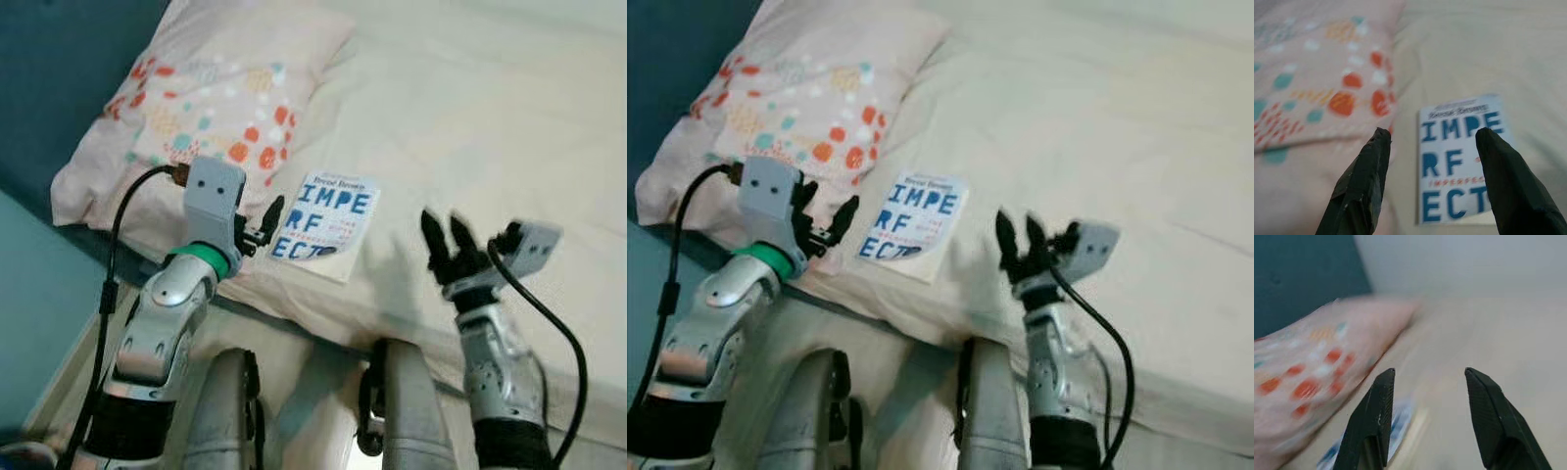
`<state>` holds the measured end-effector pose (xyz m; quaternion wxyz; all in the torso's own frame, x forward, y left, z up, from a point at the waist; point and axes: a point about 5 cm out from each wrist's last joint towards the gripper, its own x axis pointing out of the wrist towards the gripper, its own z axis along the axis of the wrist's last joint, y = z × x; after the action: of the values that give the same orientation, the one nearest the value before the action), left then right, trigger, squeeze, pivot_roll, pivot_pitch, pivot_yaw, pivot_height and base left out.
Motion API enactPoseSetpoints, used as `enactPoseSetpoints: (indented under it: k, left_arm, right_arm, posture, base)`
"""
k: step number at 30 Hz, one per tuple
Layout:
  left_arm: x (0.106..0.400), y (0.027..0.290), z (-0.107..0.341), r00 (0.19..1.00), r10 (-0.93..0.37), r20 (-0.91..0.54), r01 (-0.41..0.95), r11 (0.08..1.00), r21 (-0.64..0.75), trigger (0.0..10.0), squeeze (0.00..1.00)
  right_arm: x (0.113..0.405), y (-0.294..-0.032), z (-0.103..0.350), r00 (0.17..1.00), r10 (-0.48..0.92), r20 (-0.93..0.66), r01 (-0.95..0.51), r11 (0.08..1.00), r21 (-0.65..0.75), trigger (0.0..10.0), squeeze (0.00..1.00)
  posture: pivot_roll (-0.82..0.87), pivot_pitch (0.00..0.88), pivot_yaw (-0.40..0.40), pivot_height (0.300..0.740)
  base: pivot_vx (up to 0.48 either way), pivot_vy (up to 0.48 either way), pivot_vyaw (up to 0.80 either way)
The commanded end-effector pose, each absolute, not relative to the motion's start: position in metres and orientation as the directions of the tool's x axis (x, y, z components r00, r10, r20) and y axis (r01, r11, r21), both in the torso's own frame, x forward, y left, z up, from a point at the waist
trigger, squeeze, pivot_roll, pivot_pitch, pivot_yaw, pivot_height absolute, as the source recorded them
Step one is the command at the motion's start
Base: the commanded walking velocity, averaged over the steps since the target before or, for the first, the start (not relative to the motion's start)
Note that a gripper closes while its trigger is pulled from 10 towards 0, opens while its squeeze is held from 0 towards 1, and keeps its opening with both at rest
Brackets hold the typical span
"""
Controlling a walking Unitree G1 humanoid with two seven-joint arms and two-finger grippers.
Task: Clean up the room
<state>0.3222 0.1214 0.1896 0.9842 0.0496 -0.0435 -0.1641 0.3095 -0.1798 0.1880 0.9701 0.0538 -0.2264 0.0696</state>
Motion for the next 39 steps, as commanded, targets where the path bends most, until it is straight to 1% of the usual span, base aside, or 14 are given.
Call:
enactPoseSetpoints:
  k: [1, 2, 4, 6, 7, 10, 13, 14, 16, 21, 23, 27, 33, 39]
  left_arm:
    - [0.325, 0.125, 0.181, 0.948, -0.313, 0.052, 0.303, 0.943, 0.140, 10.0, 0.00]
    - [0.327, 0.130, 0.176, 0.956, -0.290, 0.045, 0.280, 0.948, 0.154, 10.0, 0.00]
    - [0.329, 0.134, 0.173, 0.961, -0.275, 0.040, 0.265, 0.950, 0.164, 10.0, 0.00]
    - [0.328, 0.149, 0.155, 0.976, -0.215, 0.023, 0.208, 0.962, 0.179, 10.0, 0.00]
    - [0.328, 0.149, 0.155, 0.976, -0.215, 0.023, 0.208, 0.962, 0.179, 10.0, 0.00]
    - [0.312, 0.175, 0.125, 0.995, -0.099, -0.015, 0.099, 0.972, 0.212, 10.0, 0.00]
    - [0.308, 0.179, 0.120, 0.997, -0.078, -0.021, 0.080, 0.972, 0.223, 10.0, 0.00]
    - [0.302, 0.183, 0.114, 0.998, -0.054, -0.022, 0.057, 0.973, 0.224, 10.0, 0.00]
    - [0.288, 0.189, 0.103, 0.999, -0.005, -0.037, 0.013, 0.976, 0.218, 10.0, 0.00]
    - [0.284, 0.191, 0.098, 0.999, 0.027, -0.038, -0.019, 0.980, 0.198, 10.0, 0.00]
    - [0.294, 0.185, 0.104, 1.000, 0.007, -0.011, -0.005, 0.983, 0.183, 10.0, 0.00]
    - [0.304, 0.178, 0.111, 1.000, -0.012, 0.023, 0.008, 0.984, 0.177, 10.0, 0.00]
    - [0.310, 0.174, 0.117, 0.998, -0.024, 0.052, 0.016, 0.986, 0.165, 10.0, 0.00]
    - [0.313, 0.170, 0.118, 0.998, -0.035, 0.048, 0.027, 0.988, 0.150, 10.0, 0.00]
  right_arm:
    - [0.307, -0.169, 0.191, 0.879, 0.122, 0.461, -0.133, 0.991, -0.009, 10.0, 0.00]
    - [0.307, -0.163, 0.188, 0.881, 0.122, 0.457, -0.127, 0.992, -0.019, 10.0, 0.00]
    - [0.307, -0.160, 0.185, 0.885, 0.120, 0.450, -0.125, 0.992, -0.020, 10.0, 0.00]
    - [0.303, -0.158, 0.165, 0.919, 0.096, 0.383, -0.097, 0.995, -0.018, 10.0, 0.00]
    - [0.303, -0.158, 0.165, 0.919, 0.096, 0.383, -0.097, 0.995, -0.018, 10.0, 0.00]
    - [0.299, -0.158, 0.135, 0.959, 0.070, 0.274, -0.067, 0.998, -0.018, 10.0, 0.00]
    - [0.298, -0.158, 0.131, 0.964, 0.068, 0.258, -0.064, 0.998, -0.023, 10.0, 0.00]
    - [0.298, -0.159, 0.128, 0.970, 0.056, 0.237, -0.049, 0.998, -0.033, 10.0, 0.00]
    - [0.301, -0.166, 0.124, 0.977, 0.034, 0.212, -0.025, 0.999, -0.044, 10.0, 0.00]
    - [0.305, -0.173, 0.124, 0.978, 0.015, 0.209, -0.003, 0.998, -0.058, 10.0, 0.00]
    - [0.306, -0.177, 0.124, 0.977, 0.005, 0.212, 0.010, 0.998, -0.070, 10.0, 0.00]
    - [0.306, -0.181, 0.123, 0.978, -0.012, 0.207, 0.027, 0.997, -0.074, 10.0, 0.00]
    - [0.308, -0.181, 0.121, 0.978, -0.013, 0.206, 0.032, 0.996, -0.085, 10.0, 0.00]
    - [0.309, -0.183, 0.122, 0.977, -0.026, 0.210, 0.043, 0.996, -0.081, 10.0, 0.00]
  posture:
    - [-0.08, 0.070, 0.073, 0.596]
    - [-0.09, 0.056, 0.069, 0.596]
    - [-0.09, 0.052, 0.068, 0.596]
    - [-0.07, 0.020, 0.046, 0.596]
    - [-0.07, 0.020, 0.046, 0.596]
    - [-0.05, 0.003, 0.018, 0.596]
    - [-0.05, 0.003, 0.018, 0.596]
    - [-0.03, 0.003, -0.002, 0.596]
    - [-0.01, 0.000, -0.015, 0.596]
    - [-0.02, 0.000, -0.014, 0.610]
    - [-0.03, 0.000, -0.007, 0.620]
    - [-0.02, 0.000, -0.011, 0.629]
    - [-0.02, 0.000, -0.006, 0.649]
    - [-0.03, 0.000, -0.002, 0.668]
  base:
    - [0.000, 0.000, 0.00]
    - [0.000, 0.000, 0.00]
    - [0.000, 0.000, 0.00]
    - [0.000, 0.000, 0.00]
    - [0.000, 0.000, 0.00]
    - [0.000, 0.000, 0.00]
    - [0.000, 0.000, 0.00]
    - [0.000, 0.000, 0.00]
    - [0.000, 0.000, 0.00]
    - [0.000, 0.000, 0.00]
    - [0.000, 0.000, 0.00]
    - [0.000, 0.000, 0.00]
    - [0.000, 0.000, 0.00]
    - [0.000, 0.000, 0.00]
